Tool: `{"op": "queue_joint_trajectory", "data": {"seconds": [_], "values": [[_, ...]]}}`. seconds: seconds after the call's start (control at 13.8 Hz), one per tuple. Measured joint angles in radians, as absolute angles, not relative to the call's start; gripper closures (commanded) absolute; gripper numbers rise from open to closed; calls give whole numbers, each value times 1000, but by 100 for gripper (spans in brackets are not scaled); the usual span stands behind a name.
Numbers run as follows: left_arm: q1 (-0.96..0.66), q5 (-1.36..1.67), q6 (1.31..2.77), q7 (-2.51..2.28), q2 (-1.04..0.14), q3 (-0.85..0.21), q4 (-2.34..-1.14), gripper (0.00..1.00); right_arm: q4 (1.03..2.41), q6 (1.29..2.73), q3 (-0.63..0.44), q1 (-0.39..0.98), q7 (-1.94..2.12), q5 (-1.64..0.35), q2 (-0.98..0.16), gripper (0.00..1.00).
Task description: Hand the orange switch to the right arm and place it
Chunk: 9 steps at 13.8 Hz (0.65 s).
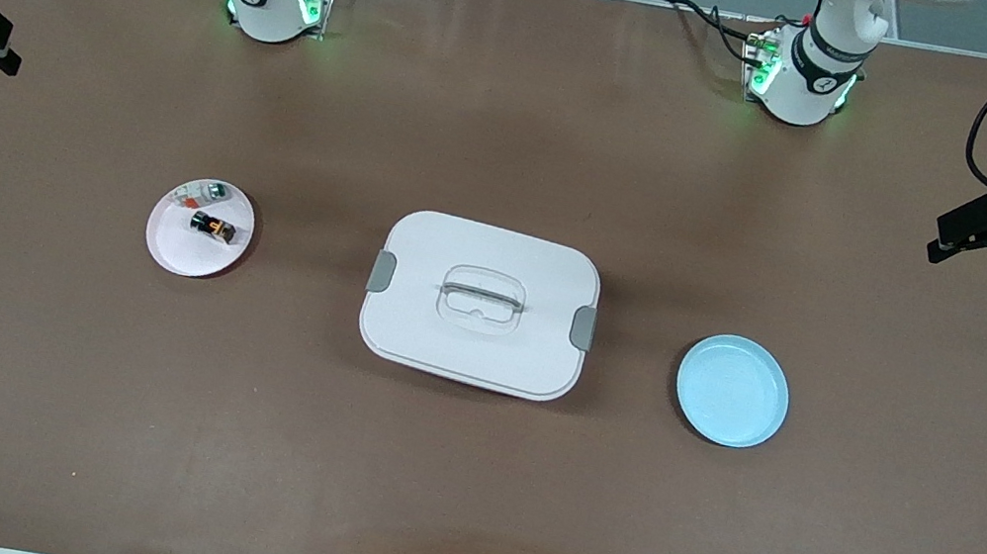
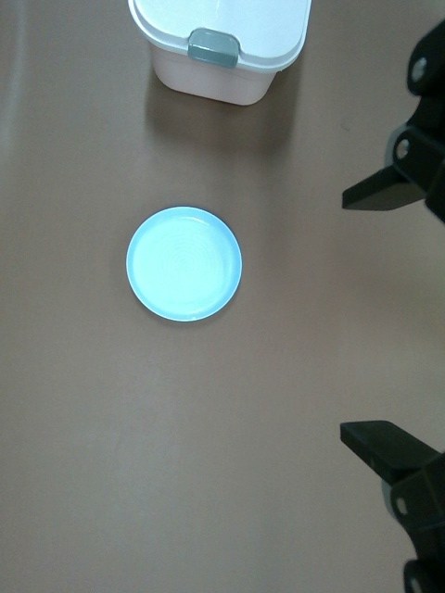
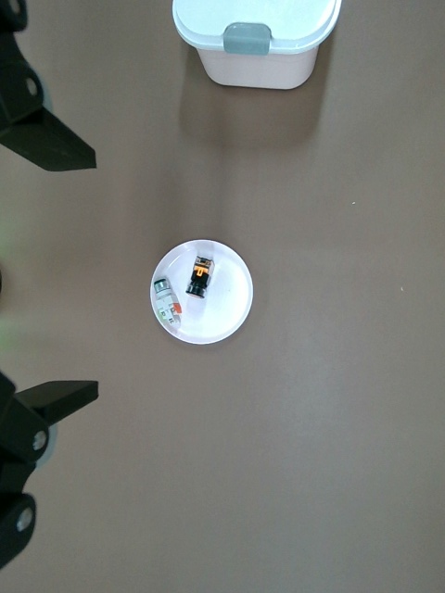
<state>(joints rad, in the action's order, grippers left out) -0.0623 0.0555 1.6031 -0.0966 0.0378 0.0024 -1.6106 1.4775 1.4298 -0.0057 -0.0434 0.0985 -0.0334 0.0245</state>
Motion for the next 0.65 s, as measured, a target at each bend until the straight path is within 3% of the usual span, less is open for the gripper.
{"op": "queue_joint_trajectory", "data": {"seconds": [0.65], "values": [[-62,55,1600,-97,30,2,-1611,0,1478,1437,-11,-44,98,-33,25,0]]}}
